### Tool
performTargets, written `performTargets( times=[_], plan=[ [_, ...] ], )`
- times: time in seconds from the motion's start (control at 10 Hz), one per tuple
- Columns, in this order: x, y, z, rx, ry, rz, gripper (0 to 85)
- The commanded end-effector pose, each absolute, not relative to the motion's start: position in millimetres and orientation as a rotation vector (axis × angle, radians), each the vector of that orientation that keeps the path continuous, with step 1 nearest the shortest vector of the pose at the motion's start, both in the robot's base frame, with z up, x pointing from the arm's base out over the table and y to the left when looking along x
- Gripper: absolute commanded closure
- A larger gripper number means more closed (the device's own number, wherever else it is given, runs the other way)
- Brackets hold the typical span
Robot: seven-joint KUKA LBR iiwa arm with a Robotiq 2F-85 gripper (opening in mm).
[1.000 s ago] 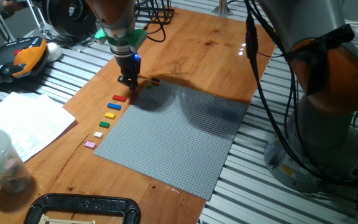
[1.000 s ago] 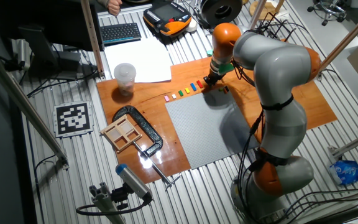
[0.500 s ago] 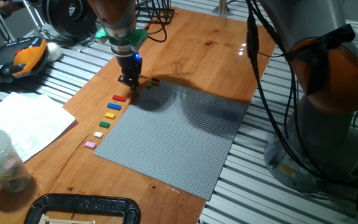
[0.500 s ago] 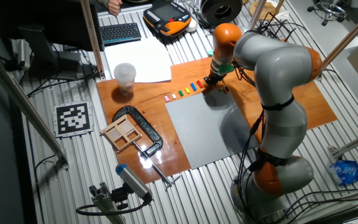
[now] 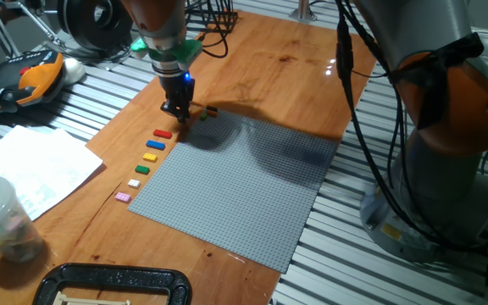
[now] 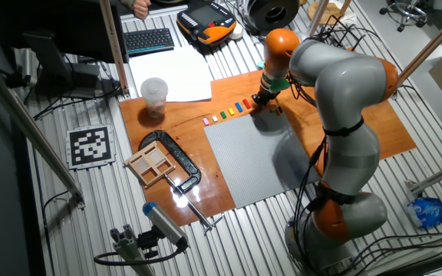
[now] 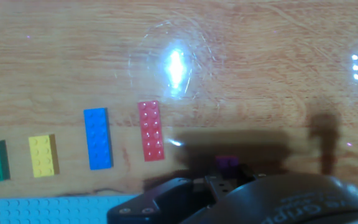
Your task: Build with small Lego blocks
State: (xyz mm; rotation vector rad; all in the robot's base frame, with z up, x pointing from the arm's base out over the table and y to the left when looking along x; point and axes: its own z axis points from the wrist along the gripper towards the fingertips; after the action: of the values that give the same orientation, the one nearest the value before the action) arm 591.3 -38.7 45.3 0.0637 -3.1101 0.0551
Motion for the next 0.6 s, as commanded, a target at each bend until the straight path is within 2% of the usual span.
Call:
performTargets(
  times=[0.0, 0.5],
  plan=[
    [587.8, -39.2, 48.1, 0.062, -3.106, 0.056, 85.0],
    [572.3, -53.5, 46.9, 0.081, -3.109, 0.054, 85.0]
  ],
)
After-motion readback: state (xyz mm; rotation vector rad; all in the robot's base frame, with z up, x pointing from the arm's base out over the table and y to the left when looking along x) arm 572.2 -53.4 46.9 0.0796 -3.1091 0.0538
